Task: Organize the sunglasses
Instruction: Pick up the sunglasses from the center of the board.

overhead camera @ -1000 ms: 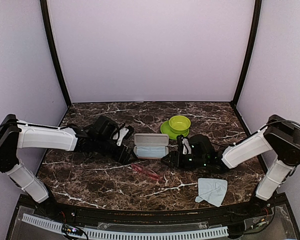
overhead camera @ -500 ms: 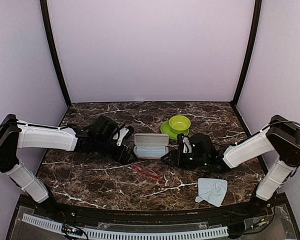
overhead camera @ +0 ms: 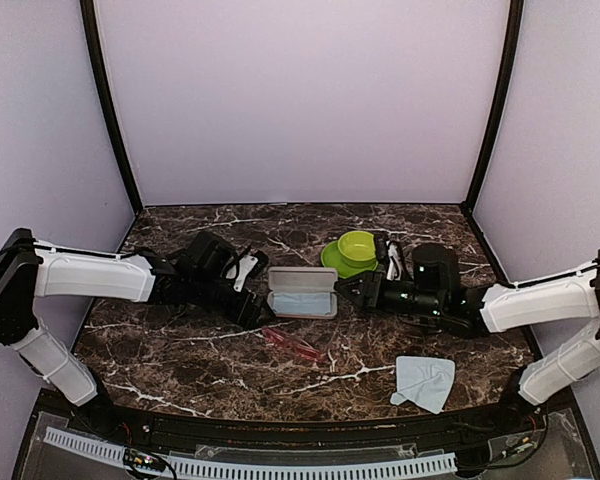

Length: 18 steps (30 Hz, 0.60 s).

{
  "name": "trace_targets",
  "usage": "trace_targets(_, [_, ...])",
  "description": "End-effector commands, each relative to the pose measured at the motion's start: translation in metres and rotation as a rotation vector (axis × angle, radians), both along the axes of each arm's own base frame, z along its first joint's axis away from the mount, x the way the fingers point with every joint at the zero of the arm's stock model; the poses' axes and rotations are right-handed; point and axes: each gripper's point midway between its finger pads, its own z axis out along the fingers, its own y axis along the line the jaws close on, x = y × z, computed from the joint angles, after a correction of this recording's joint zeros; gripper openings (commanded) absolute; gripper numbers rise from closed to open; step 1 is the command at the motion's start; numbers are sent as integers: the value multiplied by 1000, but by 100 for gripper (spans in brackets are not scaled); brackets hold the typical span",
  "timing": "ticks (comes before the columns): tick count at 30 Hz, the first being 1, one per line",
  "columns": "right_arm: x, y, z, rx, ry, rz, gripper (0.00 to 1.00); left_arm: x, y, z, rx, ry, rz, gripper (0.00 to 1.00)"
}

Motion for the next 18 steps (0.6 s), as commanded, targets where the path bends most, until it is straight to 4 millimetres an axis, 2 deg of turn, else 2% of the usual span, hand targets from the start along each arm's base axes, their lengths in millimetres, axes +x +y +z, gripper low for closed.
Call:
trace_targets(1, [-13, -3, 19, 0, -97, 97, 46, 2, 1, 4, -16, -17, 4, 70])
trace_targets(4, [-16, -6, 28, 2, -124, 104, 72, 2, 1, 5, -18, -22, 2, 70])
trace_targets(8, [-17, -11, 34, 10, -144, 99, 96, 2, 1, 5, -19, -22, 3, 70])
trace_targets(10, [-17, -13, 32, 8, -149, 96, 100, 2, 1, 5, -20, -22, 2, 70])
trace_targets(18, [-15, -15, 24, 2, -122, 86, 100, 2, 1, 6, -21, -22, 1, 70])
